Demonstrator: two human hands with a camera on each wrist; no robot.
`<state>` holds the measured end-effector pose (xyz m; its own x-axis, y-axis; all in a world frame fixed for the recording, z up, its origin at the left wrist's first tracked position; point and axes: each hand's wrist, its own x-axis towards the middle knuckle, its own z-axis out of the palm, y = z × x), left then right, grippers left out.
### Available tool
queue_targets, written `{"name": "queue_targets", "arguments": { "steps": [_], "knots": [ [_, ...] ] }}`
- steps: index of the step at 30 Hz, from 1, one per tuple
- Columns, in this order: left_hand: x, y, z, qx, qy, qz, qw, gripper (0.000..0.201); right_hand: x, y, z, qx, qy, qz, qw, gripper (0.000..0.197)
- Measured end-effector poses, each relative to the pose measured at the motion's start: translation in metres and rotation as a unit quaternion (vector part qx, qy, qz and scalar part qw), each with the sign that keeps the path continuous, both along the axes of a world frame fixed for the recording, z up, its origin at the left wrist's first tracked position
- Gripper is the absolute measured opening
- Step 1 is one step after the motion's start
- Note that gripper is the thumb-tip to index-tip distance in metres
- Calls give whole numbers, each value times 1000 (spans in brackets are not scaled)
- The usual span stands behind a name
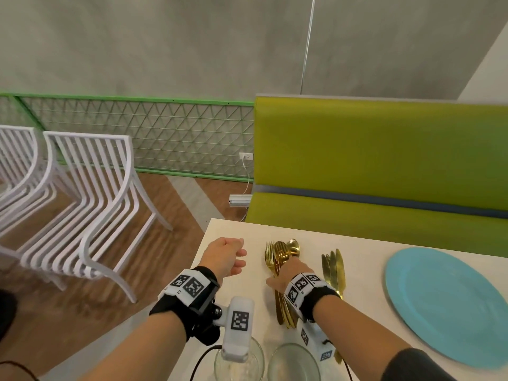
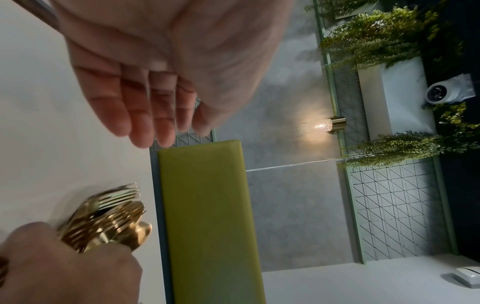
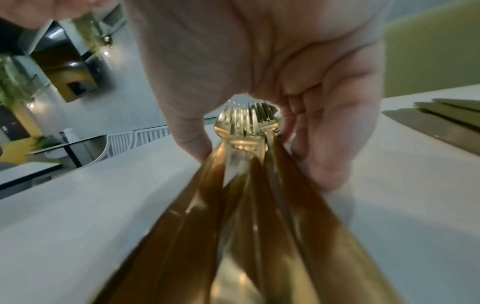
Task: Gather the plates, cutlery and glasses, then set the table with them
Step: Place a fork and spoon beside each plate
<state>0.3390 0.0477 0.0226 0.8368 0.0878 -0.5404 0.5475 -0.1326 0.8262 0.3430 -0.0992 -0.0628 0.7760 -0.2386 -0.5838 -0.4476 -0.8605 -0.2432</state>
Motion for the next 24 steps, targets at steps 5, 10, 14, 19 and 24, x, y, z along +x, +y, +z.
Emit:
{"name": "queue_targets", "arguments": {
  "steps": [5,10,14,19,24],
  "knots": [
    [-3,-4,-1,-3,7,-6,1000,11,-3,-9,6,-55,8,81,995,23],
    [-5,-4,-2,2,8,-7,1000,11,-11,-13,1,-55,-14,75,996,20],
    [-9,-3,-1,-3,8,-6,1000,10,-15,-13,-3,-9,-38,49,998,18],
    [-15,-7,3,-5,0,-17,1000,11,-23,-19,13,25,-32,43,998,30],
    [-30,-19,10,-4,-8,-48,999,11,-27,-22,44,47,-60,5,997,36]
  ]
}}
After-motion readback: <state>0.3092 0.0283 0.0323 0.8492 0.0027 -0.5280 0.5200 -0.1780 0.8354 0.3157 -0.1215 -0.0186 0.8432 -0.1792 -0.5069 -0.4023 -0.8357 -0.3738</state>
